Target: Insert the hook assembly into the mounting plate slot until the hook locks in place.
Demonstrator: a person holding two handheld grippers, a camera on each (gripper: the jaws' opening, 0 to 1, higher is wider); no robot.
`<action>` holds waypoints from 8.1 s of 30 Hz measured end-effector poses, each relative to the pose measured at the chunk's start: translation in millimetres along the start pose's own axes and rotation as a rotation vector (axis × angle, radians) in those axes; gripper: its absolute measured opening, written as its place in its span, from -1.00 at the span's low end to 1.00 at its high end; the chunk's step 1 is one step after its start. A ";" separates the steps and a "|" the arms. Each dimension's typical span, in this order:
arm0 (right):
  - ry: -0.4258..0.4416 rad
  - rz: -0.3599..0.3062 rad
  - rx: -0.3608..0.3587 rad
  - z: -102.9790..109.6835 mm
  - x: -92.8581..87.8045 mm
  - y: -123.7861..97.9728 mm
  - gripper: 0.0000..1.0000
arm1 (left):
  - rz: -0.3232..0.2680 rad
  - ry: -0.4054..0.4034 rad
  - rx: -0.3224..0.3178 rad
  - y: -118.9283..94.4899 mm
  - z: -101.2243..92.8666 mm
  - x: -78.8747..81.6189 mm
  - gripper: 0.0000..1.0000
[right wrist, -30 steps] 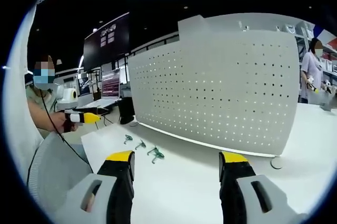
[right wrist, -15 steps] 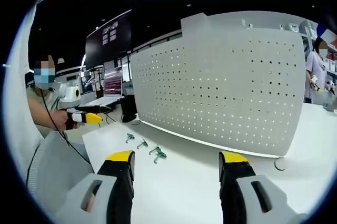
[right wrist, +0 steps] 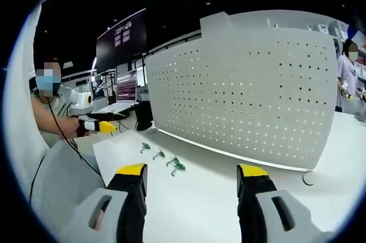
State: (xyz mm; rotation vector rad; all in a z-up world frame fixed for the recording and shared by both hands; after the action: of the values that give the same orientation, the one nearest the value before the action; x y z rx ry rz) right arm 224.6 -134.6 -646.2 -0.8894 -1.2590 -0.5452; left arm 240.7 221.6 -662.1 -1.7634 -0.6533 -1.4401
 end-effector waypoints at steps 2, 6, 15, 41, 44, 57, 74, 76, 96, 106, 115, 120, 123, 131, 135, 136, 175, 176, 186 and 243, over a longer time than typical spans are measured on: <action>0.000 0.004 0.005 0.8 -0.9 0.5 0.22 | 0.005 0.003 -0.010 -0.2 2.1 -0.4 0.66; -0.002 0.005 0.011 2.7 -1.0 1.6 0.22 | 0.033 0.029 -0.026 0.3 7.5 -0.8 0.65; -0.003 0.009 0.021 5.3 -2.4 3.1 0.23 | 0.102 0.088 -0.066 3.4 21.4 -3.3 0.63; 0.015 0.021 0.029 5.4 -5.6 3.1 0.22 | 0.314 0.282 -0.194 20.0 44.3 -25.2 0.57; 0.009 0.028 0.027 4.6 -6.6 3.2 0.22 | 0.323 0.283 -0.199 21.9 48.7 -26.0 0.57; 0.006 0.039 0.024 3.8 -8.3 0.3 0.22 | 0.398 0.331 -0.234 32.9 64.0 -33.6 0.50; 0.001 0.052 0.024 2.9 -10.4 -0.8 0.21 | 0.529 0.380 -0.320 43.8 80.6 -48.0 0.44; 0.002 0.053 0.024 2.9 -10.5 -1.0 0.21 | 0.545 0.385 -0.329 45.1 81.7 -49.9 0.43; 0.005 0.070 0.039 3.7 -14.8 -1.3 0.19 | 0.690 0.471 -0.451 56.4 86.7 -65.1 0.31; 0.002 0.082 0.050 4.7 -16.2 0.7 0.19 | 0.714 0.480 -0.480 62.3 93.5 -66.4 0.27; 0.003 0.093 0.050 5.0 -17.9 0.2 0.19 | 0.743 0.482 -0.503 65.2 96.5 -71.1 0.25; 0.005 0.093 0.045 4.4 -18.2 -0.3 0.19 | 0.752 0.489 -0.512 66.6 96.7 -73.4 0.24; 0.006 0.100 0.046 4.9 -19.6 -0.5 0.19 | 0.757 0.482 -0.517 67.7 98.1 -74.6 0.24; -0.002 0.104 0.044 5.8 -19.2 -0.4 0.18 | 0.765 0.472 -0.525 69.7 100.5 -75.5 0.21; -0.004 0.101 0.045 6.0 -19.2 -1.5 0.18 | 0.780 0.478 -0.523 70.0 101.6 -77.8 0.18; -0.002 0.101 0.044 5.9 -19.4 -1.7 0.18 | 0.781 0.475 -0.524 70.3 101.2 -78.3 0.18; 0.003 0.102 0.031 1.3 -21.0 -5.2 0.16 | 0.850 0.423 -0.519 80.0 104.9 -88.5 -0.36; 0.002 0.101 0.030 1.2 -20.8 -5.3 0.16 | 0.852 0.417 -0.512 80.4 104.4 -88.3 -0.36; 0.006 0.095 0.029 0.7 -21.3 -5.4 0.14 | 0.853 0.423 -0.478 80.5 104.2 -87.8 -0.72; 0.006 0.069 0.037 2.3 -16.0 -5.1 0.14 | 0.515 0.285 -0.261 74.7 90.5 -40.4 -0.98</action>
State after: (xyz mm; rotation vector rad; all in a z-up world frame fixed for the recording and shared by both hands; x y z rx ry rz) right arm 215.3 -137.4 -660.1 -0.8964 -1.2245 -0.4685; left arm 342.1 253.9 -726.0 -1.7041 0.1420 -1.4063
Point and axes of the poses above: the point that each gripper's makers call its tool centre point, and the gripper's own axes: y roughly forward along the fingers, z roughly to its left, x roughly out of its top, the point moved 6 cm from there along -y, roughly backward along the fingers, and after that the axes turned 5 degrees about -x, right-handed, at the moved point
